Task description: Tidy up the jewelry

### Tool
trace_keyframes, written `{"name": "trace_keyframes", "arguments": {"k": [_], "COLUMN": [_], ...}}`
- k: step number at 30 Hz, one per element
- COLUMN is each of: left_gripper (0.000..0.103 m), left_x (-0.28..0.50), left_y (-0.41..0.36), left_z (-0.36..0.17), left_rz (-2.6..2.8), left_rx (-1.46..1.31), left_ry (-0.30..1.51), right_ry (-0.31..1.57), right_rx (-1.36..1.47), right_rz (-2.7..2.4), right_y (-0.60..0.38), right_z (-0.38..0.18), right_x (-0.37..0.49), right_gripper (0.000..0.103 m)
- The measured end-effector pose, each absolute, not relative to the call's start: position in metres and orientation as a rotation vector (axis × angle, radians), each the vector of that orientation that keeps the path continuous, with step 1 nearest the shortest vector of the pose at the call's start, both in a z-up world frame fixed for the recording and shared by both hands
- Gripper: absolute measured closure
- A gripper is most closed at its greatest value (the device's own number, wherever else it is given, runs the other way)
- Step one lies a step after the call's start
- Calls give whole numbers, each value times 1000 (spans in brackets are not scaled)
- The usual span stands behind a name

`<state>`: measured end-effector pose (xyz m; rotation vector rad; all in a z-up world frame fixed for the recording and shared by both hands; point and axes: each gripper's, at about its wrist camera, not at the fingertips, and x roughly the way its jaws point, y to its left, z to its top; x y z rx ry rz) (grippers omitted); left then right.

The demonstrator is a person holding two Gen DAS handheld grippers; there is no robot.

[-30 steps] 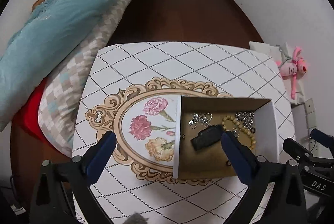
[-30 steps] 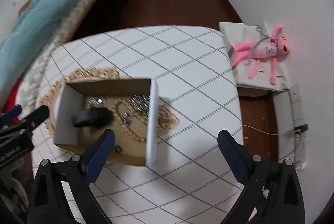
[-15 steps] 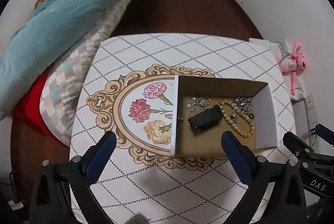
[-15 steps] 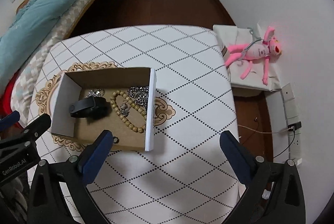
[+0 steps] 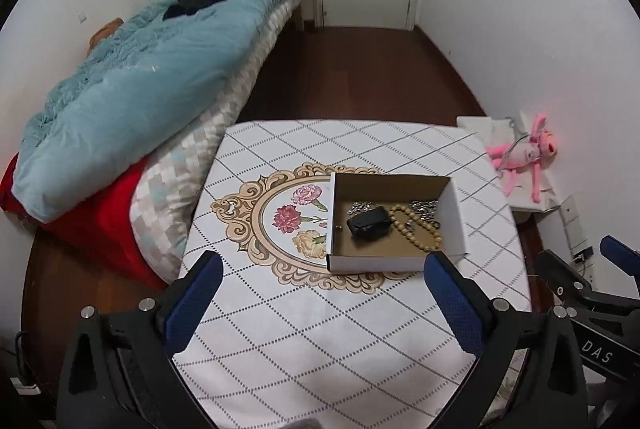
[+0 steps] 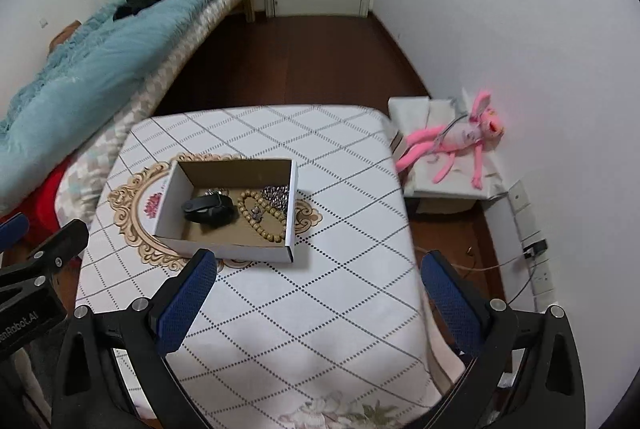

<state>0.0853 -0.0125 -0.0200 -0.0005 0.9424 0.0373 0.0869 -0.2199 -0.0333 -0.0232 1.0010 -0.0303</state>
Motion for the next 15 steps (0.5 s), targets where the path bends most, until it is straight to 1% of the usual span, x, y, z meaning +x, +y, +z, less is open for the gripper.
{"name": "trace_keyframes", "arguments": {"k": [6, 15], "left_gripper": [0, 0], "left_x": [52, 17], "left_y": [-15, -14], "left_z": [10, 44], "left_rz": [23, 13], "left_rx": [-5, -32], "left_ry": [883, 813], "right_ry": [925, 835], "right_rx": [-21, -13], "right_rz": [-32, -26], "right_y": [-222, -223], "right_z": [7, 53], "right_x": [45, 7], "right_gripper": [0, 0]}}
